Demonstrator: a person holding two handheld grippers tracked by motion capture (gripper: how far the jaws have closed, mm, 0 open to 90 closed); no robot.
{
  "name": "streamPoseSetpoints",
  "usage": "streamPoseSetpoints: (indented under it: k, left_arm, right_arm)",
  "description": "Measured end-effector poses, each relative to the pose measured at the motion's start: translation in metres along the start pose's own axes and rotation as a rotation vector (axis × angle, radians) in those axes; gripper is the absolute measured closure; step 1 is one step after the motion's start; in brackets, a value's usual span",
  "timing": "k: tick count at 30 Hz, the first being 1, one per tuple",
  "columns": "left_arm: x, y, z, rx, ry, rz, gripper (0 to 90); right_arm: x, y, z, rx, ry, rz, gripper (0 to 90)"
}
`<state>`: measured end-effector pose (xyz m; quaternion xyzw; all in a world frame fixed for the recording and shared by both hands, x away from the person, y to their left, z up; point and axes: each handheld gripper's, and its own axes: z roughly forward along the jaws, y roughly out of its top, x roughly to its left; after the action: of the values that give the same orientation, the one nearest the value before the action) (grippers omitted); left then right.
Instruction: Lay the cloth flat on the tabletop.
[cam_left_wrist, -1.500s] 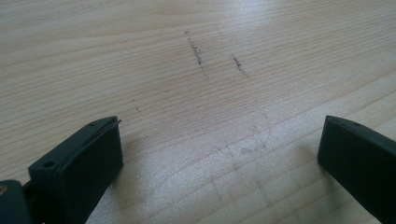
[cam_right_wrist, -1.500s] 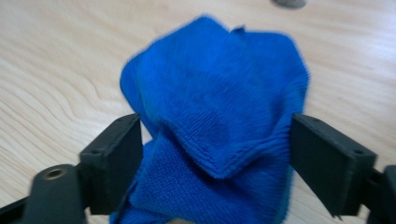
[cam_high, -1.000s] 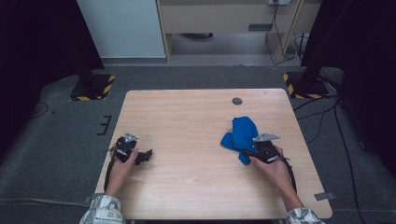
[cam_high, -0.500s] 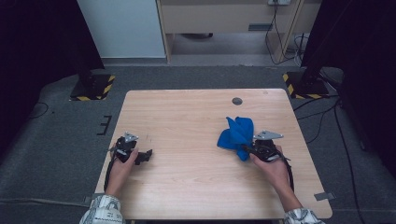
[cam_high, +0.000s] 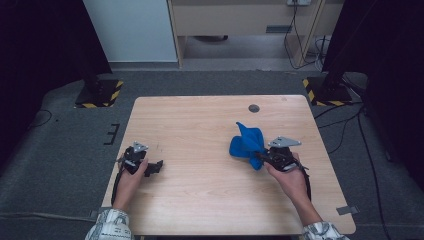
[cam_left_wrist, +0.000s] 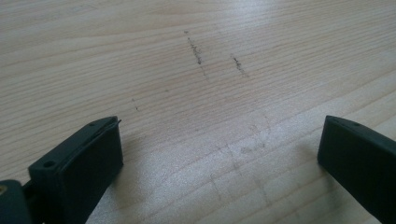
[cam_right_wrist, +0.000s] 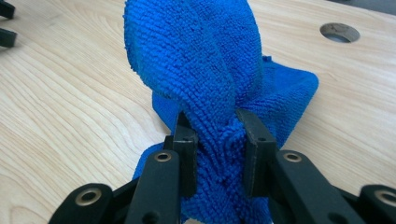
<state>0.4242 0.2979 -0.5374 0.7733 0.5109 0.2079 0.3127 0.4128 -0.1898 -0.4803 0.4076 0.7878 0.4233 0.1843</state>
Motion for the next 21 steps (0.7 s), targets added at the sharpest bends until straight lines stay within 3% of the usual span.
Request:
streamPoseSetpoints:
  k: [7, 21]
  left_arm:
    - [0.0, 0.0, 0.0, 0.0, 0.0, 0.001, 0.0]
    - [0.0, 0.0, 0.0, 0.0, 0.0, 0.0, 0.0]
  right_arm:
    - [0.01, 0.012, 0.004, -0.007, 0.01, -0.023, 71.7]
    - [0.05, 0.036, 0.025, -0.006, 0.067, -0.076, 71.6]
